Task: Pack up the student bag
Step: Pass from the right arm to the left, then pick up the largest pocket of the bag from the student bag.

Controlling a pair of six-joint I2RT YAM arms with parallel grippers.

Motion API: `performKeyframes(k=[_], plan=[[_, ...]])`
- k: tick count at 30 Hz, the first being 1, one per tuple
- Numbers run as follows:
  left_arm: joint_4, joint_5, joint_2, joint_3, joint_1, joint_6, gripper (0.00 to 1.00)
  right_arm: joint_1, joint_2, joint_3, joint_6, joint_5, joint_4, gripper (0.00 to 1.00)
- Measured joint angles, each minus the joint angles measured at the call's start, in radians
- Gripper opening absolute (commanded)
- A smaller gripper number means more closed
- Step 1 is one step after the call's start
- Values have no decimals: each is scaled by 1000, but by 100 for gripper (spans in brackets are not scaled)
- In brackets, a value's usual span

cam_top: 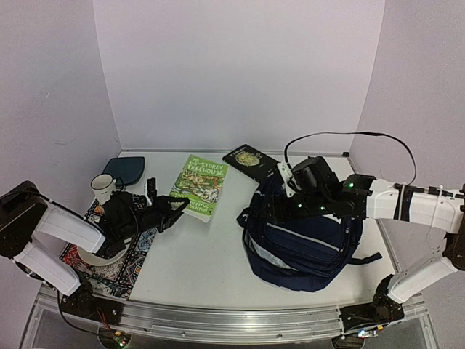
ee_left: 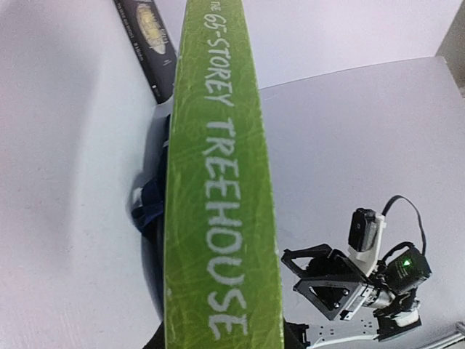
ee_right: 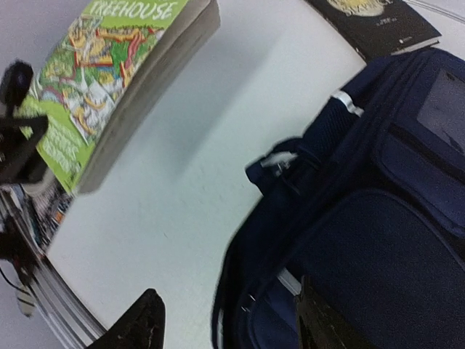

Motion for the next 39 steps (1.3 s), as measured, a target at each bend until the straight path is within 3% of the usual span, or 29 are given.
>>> performKeyframes(k=[8, 15, 24, 29, 36, 39], plan=[[-252, 75, -61, 19, 57, 48, 0, 54, 2, 62, -90, 6, -336, 67], [-383, 116, -77, 68, 98, 96, 0, 157, 67, 104, -117, 42, -482, 63], [-447, 200, -77, 86, 100, 132, 0, 211, 213, 149, -143, 104, -556, 39], [-462, 242, -77, 87, 100, 138, 0, 227, 281, 190, -163, 138, -577, 30], [-487, 301, -78, 87, 100, 136, 0, 265, 369, 272, -186, 243, -657, 0], [-493, 328, -83, 87, 100, 128, 0, 291, 402, 336, -189, 347, -725, 0]])
